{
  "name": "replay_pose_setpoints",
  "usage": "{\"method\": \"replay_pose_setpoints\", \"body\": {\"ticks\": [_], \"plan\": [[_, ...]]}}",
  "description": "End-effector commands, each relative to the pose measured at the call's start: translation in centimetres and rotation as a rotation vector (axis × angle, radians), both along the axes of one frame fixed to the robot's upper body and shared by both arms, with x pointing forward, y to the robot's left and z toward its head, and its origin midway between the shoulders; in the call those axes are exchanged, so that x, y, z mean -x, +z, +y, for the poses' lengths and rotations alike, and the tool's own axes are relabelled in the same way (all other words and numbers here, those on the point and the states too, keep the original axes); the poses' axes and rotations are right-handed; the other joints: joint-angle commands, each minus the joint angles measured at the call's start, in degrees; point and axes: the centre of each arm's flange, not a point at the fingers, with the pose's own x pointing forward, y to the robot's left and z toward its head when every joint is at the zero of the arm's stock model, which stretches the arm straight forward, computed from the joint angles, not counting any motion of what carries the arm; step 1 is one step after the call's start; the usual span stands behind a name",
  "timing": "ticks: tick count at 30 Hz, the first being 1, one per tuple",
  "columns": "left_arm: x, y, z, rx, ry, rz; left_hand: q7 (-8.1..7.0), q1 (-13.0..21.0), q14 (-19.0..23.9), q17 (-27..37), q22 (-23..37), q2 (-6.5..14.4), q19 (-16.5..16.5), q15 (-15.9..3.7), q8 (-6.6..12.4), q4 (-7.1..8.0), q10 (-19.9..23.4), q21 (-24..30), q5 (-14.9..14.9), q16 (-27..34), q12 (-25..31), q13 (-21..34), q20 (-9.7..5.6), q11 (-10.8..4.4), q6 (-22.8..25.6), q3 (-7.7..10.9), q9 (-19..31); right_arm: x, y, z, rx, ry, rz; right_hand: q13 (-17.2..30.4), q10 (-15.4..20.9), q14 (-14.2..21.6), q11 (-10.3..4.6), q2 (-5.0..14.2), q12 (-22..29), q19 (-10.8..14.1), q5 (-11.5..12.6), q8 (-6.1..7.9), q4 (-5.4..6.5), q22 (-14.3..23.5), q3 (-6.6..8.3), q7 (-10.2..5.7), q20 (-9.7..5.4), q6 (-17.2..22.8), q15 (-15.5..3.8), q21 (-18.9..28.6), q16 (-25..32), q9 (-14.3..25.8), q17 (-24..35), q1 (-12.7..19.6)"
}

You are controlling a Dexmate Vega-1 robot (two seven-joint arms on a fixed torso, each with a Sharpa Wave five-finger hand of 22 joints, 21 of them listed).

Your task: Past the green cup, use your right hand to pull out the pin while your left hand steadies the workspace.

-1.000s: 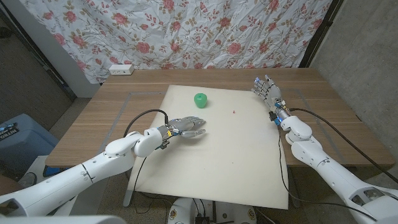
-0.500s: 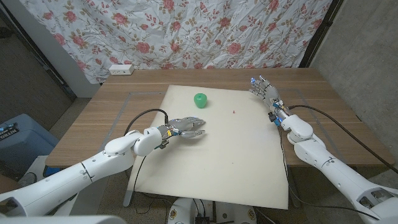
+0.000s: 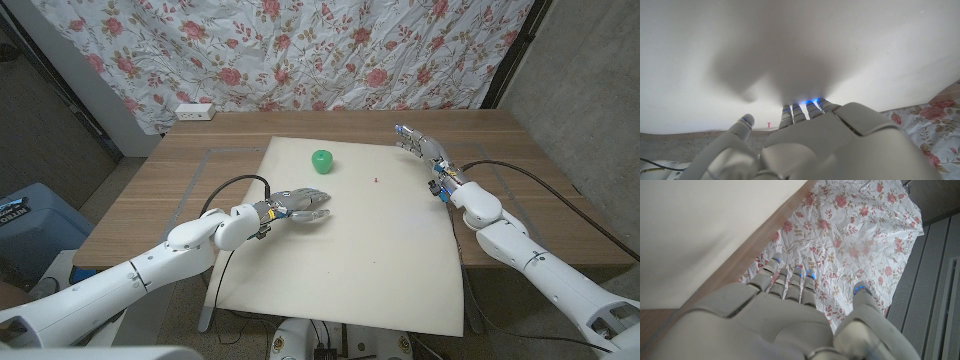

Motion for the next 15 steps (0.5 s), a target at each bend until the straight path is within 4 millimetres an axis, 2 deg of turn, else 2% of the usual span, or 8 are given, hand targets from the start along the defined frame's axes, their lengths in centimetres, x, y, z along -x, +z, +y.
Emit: {"method": "replay_pose_setpoints", "body": {"ticks": [1, 5, 15], "plan": [[-0.2, 0.1, 0.3, -0.007, -0.006, -0.002, -0.26, 0.0, 0.1, 0.2, 0.0, 6.6, -0.2, -4.49, 0.32, 0.17, 0.3, 0.5, 0.5, 0.3, 0.3, 0.1, -7.91, 0.14, 0.7, -0.1, 0.2, 1.5, 0.8, 0.9, 0.149, -0.098, -0.063, 0.2, -1.4, -1.9, -0.43, -0.26, -0.4, -1.3, -0.3, -0.15, -1.45, 0.2, 1.15, -0.41, -0.14, 0.3, 0.01, -0.2, -0.5, 0.3, -0.5, 3.3], [-0.2, 0.2, 0.5, -0.013, -0.005, -0.004, -0.2, 0.0, 0.3, 0.2, 0.0, 6.7, -0.1, -4.43, 0.32, 0.17, 0.5, 0.6, 0.6, 0.4, 0.4, 0.1, -7.93, 0.26, 0.8, -0.06, 0.2, 2.0, 1.1, 1.2, 0.21, -0.119, -0.074, 0.2, -2.3, -2.7, -0.04, -0.47, -0.5, -1.9, -0.1, -0.26, -1.88, 0.2, 1.7, -0.25, 0.42, -0.1, 0.44, -0.2, -0.5, 0.3, -0.9, 5.1], [-0.3, 0.4, 0.6, -0.022, -0.006, -0.004, -0.2, 0.2, 0.5, 0.2, 0.0, 7.0, 0.0, -4.35, 0.4, 0.11, 0.6, 0.6, 0.6, 0.4, 0.4, 0.1, -7.79, 0.37, 1.3, 0.05, 0.2, 2.8, 1.9, 1.7, 0.33, -0.154, -0.093, 0.2, -5.1, -4.6, -0.24, -1.75, -0.7, -4.1, 0.9, -0.23, -2.35, 0.2, 3.07, -0.47, 1.22, -1.1, 1.23, -0.4, -0.5, 0.5, -1.8, 10.0]]}}
